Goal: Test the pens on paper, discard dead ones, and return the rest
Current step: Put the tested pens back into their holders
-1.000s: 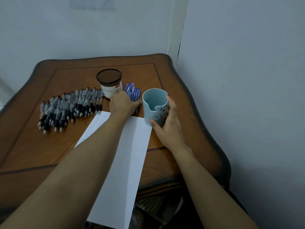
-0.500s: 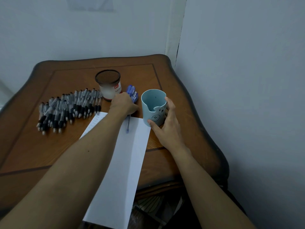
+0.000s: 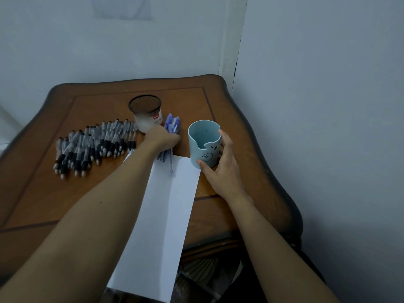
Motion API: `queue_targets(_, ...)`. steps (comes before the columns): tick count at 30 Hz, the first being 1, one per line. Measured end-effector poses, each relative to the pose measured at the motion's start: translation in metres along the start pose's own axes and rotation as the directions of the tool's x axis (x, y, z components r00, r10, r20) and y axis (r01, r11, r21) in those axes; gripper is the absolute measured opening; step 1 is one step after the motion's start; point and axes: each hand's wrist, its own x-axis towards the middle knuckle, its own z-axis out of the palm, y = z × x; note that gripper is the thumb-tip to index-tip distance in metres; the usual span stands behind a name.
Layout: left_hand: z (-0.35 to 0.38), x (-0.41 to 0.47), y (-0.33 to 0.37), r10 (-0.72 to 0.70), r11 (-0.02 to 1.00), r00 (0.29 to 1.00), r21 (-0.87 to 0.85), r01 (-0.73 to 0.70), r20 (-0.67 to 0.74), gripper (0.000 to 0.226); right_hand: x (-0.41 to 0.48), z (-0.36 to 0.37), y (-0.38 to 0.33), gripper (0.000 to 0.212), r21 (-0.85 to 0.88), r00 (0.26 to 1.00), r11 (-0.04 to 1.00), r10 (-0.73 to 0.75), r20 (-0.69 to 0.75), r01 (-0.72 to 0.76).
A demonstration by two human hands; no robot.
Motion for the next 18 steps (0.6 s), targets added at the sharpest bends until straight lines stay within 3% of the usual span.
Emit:
queue_targets(3,-0.01,-0.013,-0.001,-0.072,0.891,0.994,-0.443,0.101,0.082,0.017,0.0,0.0,0.0,0.091,0.004,1.0,1.0,0.002,0.002,-0.002)
queue_targets(7,-0.025,-0.033,0.001,0.037,0.485,0.953,-0.839,0.247,0.302,0.005,-0.001,0.0,-0.001,0.091,-0.002,1.0,1.0,0.001,-0.001,-0.001)
queue_targets(10,-0.031,-0.042,0.007,0.112,0.201,0.954,-0.946,0.253,0.279,0.008,-0.001,0.0,-0.002,0.091,-0.014,1.0,1.0,0.008,0.003,-0.008)
queue_targets(12,-0.03,-0.046,0.015,0.113,0.076,0.966,-0.971,0.226,0.234,0.007,-0.001,0.0,-0.002,0.091,-0.016,1.0,1.0,0.01,0.004,-0.01)
queue_targets(16,-0.021,-0.047,0.036,-0.024,-0.088,0.988,-0.985,0.149,0.151,0.01,-0.001,0.001,-0.001,0.091,-0.011,1.0,1.0,0.006,0.001,-0.006)
queue_targets(18,-0.012,-0.046,0.047,-0.124,-0.111,0.989,-0.992,0.062,0.075,0.006,-0.001,0.001,0.0,0.09,-0.008,1.0,1.0,0.006,0.001,-0.006)
